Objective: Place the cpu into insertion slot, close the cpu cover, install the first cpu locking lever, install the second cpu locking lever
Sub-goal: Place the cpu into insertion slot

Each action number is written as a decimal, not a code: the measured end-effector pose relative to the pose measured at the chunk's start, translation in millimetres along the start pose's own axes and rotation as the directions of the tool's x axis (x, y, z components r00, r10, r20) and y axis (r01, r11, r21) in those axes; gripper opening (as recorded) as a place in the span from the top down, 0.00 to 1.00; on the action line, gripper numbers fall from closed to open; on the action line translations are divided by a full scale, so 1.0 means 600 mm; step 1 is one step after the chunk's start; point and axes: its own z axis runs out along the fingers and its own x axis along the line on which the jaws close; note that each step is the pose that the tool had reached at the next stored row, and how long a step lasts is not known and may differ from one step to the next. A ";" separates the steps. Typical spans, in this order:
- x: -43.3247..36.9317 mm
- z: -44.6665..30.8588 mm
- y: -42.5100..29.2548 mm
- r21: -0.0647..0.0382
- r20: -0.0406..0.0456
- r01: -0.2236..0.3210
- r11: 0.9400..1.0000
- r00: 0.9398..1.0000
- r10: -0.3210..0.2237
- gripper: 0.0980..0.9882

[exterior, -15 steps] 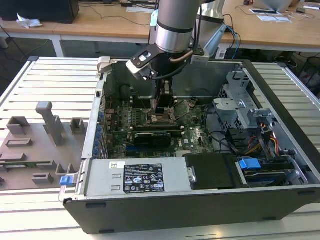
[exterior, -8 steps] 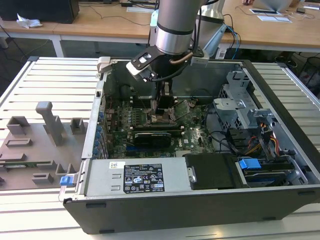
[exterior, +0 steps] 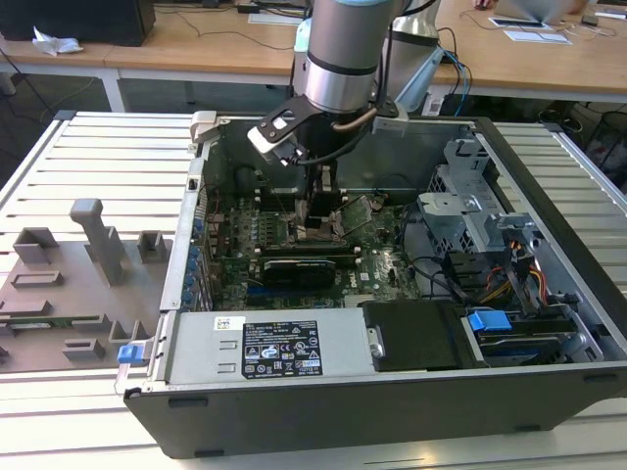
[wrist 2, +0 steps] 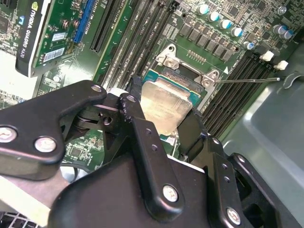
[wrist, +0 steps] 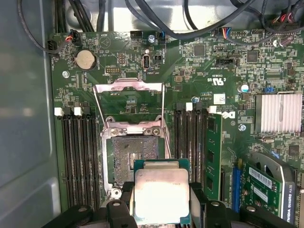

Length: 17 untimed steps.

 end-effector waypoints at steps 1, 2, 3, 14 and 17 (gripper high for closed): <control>0.000 0.003 0.000 0.000 0.000 0.000 1.000 1.000 0.000 0.50; 0.000 0.005 0.000 0.000 0.000 0.000 1.000 1.000 0.000 0.50; 0.000 0.006 0.001 0.000 0.000 0.000 1.000 1.000 0.000 0.50; 0.025 0.022 0.013 0.000 0.000 0.000 1.000 1.000 0.000 0.50; 0.033 0.030 0.014 0.000 0.000 0.000 1.000 1.000 0.000 0.50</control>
